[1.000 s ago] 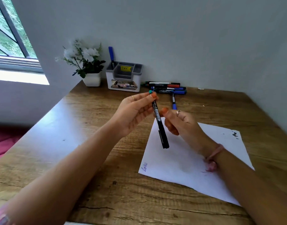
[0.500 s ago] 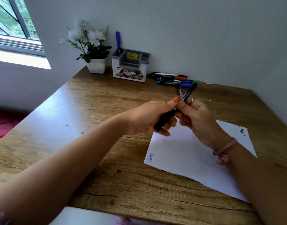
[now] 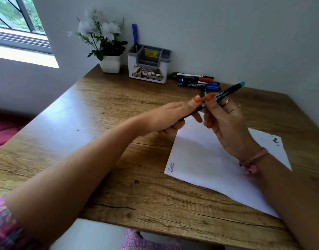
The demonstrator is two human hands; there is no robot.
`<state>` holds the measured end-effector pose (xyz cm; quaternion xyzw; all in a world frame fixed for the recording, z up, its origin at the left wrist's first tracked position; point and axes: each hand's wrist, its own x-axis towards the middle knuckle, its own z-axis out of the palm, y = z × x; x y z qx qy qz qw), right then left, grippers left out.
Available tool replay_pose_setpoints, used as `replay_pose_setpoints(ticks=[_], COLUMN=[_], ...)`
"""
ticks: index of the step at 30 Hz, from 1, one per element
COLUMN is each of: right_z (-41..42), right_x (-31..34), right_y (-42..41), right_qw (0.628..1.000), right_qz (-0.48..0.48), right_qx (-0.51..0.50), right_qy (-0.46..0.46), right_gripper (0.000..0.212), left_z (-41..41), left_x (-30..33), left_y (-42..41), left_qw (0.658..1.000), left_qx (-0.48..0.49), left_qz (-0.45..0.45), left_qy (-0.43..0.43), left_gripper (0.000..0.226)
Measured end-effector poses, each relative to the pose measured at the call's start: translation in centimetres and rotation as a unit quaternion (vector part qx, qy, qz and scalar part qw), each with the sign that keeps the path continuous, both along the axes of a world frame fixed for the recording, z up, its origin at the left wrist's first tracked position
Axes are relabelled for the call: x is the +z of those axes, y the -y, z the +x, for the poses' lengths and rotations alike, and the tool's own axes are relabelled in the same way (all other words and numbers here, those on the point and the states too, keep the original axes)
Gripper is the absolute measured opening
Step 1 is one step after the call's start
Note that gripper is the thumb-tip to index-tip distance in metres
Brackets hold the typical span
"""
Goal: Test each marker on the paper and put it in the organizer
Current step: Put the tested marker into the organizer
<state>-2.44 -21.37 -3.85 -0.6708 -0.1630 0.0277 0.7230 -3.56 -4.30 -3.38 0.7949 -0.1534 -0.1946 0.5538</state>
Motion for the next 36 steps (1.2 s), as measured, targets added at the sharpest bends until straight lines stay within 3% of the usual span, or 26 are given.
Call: replay_pose_setpoints(ticks=[3, 6, 9, 15, 21, 25, 36], right_z=[0.3, 0.5, 0.2, -0.4, -0.4, -0.7, -0.8], right_x=[-0.2, -0.5, -0.7, -1.8, -2.2, -2.4, -3.0], right_y=[0.1, 0.3, 0.2, 0.0, 0.2, -0.4, -0.6], right_qw=[0.998, 0.998, 0.995, 0.953, 0.939, 0.945, 0.935], right_qz=[0.060, 0.047, -0.001, -0.104, -0.180, -0.182, -0.206], right_qx=[-0.007, 0.025, 0.096, 0.282, 0.291, 0.267, 0.274], right_qy=[-0.031, -0.037, -0.027, -0.028, 0.028, 0.052, 0.086], right_gripper=[0.019, 0.015, 0.009, 0.020, 0.013, 0.008, 0.006], left_z=[0.7, 1.7, 2.6, 3.1, 3.2, 3.0, 2.8], left_x=[0.1, -0.4, -0.9, -1.2, -1.0, -0.8, -0.6], left_y=[-1.8, -3.3, -4.0, -3.4, -3.3, -3.1, -3.0], left_qw=[0.993, 0.972, 0.939, 0.901, 0.906, 0.911, 0.913], left_qx=[0.035, 0.069, 0.010, -0.088, -0.090, -0.081, -0.085], left_qz=[0.099, 0.169, 0.267, 0.345, 0.349, 0.343, 0.339], left_qy=[0.051, 0.148, 0.219, 0.249, 0.221, 0.215, 0.209], left_gripper=[0.076, 0.049, 0.030, 0.048, 0.065, 0.078, 0.074])
